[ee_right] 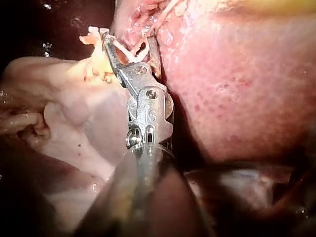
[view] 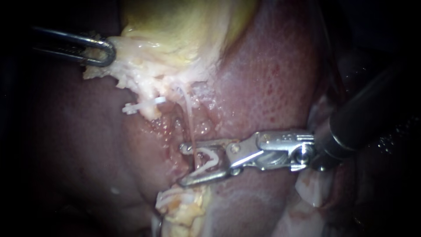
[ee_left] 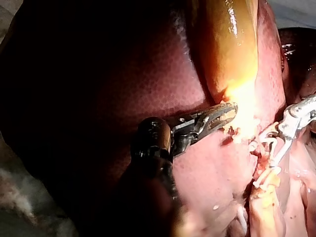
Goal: Clipping first clip right tube
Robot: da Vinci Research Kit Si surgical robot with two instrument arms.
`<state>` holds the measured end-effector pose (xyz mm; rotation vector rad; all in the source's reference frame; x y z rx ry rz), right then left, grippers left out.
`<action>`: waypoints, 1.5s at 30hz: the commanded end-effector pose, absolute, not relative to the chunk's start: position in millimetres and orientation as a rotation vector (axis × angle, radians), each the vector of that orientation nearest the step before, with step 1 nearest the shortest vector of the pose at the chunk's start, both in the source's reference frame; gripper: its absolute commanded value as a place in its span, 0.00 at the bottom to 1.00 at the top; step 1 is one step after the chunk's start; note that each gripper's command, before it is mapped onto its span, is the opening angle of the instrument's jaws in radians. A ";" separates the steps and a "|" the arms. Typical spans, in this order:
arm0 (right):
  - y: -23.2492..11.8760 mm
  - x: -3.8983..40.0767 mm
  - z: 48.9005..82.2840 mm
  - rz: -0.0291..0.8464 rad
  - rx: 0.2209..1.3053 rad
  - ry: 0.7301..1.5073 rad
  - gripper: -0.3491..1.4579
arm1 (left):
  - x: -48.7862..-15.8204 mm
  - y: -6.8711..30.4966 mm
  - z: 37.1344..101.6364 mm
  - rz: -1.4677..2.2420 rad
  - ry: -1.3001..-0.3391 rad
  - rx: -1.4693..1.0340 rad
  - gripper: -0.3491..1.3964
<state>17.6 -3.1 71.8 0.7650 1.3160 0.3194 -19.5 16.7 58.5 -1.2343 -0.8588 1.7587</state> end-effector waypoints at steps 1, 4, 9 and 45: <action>-3.2 17.6 71.7 0.321 0.777 1.328 0.46 | -19.5 16.8 58.5 1.759 -0.859 -1.234 0.00; -4.0 17.4 70.8 0.317 0.839 1.366 0.45 | -19.5 16.7 58.5 1.759 -0.858 -1.234 0.00; -5.5 17.1 69.1 0.280 0.887 1.368 0.44 | -19.5 16.7 58.5 1.759 -0.858 -1.234 0.00; -5.5 15.3 67.7 0.429 0.931 1.328 0.00 | -19.5 16.8 58.8 1.760 -0.859 -1.235 0.00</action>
